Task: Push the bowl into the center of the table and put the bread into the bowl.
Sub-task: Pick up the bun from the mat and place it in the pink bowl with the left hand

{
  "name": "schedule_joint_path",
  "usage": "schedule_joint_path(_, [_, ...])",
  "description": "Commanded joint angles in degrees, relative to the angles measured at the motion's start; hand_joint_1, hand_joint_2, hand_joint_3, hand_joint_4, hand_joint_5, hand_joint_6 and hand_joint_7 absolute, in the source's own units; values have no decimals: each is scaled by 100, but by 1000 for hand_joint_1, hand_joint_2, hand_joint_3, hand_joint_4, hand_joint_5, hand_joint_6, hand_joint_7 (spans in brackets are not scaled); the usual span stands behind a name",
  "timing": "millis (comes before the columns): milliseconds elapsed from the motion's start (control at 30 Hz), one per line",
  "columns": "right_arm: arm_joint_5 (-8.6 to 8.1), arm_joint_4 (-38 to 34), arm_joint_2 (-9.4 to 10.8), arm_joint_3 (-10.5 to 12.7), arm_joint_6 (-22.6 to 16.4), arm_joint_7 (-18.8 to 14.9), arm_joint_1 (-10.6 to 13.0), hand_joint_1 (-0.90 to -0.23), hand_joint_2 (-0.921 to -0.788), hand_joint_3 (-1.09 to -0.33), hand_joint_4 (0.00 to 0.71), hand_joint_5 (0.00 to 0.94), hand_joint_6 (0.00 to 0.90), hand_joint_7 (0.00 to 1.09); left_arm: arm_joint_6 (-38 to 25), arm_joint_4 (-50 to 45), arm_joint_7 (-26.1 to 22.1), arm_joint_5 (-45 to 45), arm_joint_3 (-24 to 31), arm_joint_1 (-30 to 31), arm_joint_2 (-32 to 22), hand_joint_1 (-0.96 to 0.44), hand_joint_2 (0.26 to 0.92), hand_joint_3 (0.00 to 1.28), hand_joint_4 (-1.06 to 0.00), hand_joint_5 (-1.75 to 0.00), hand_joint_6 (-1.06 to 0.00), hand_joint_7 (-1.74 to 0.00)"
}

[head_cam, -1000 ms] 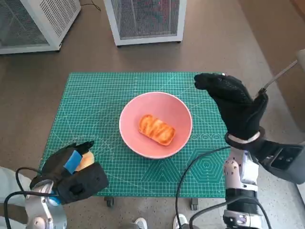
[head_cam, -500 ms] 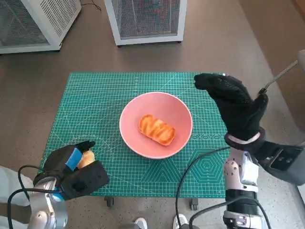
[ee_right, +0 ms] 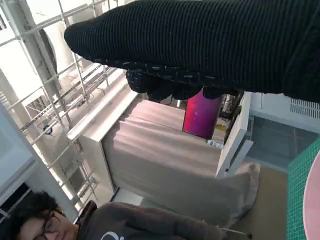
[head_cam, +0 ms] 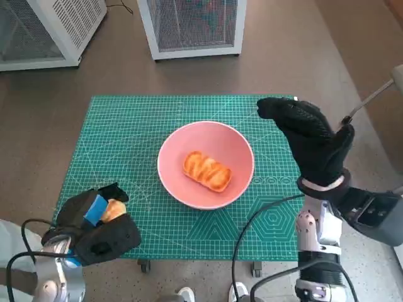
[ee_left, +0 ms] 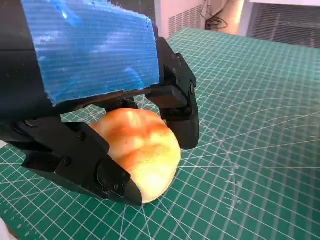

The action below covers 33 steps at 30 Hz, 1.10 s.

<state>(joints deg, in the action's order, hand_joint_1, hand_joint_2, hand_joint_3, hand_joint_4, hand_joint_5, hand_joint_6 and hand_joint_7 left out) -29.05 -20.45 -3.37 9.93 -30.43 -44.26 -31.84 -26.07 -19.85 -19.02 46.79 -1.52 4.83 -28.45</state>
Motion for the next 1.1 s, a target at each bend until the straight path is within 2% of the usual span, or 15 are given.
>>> schedule_joint_path(33, [47,-44,0,-16,49,57,137,-577,-921,-640,226,0,324,3,7,-433,-112,-79,131,-27,-92,3,920,39,-726,-1139,-656,-1124])
schedule_joint_path(467, [39,-87,21,-22,42,79,138,-579,-921,-639,228,1,325,3,102,-1166,-196,-141,286,-413,-94,3,919,35,-738,-1130,-655,-1120])
schedule_joint_path(800, [8,-128,23,-15,58,66,104,-584,-921,-638,227,0,324,3,149,-1336,-267,-21,172,-1289,-97,3,917,21,-771,-1118,-667,-1081])
schedule_joint_path(1100, [-21,-156,29,-6,56,43,94,-585,-921,-635,227,0,324,3,300,-1192,-257,77,-291,-2243,98,2,911,13,-782,-1124,-703,-1028])
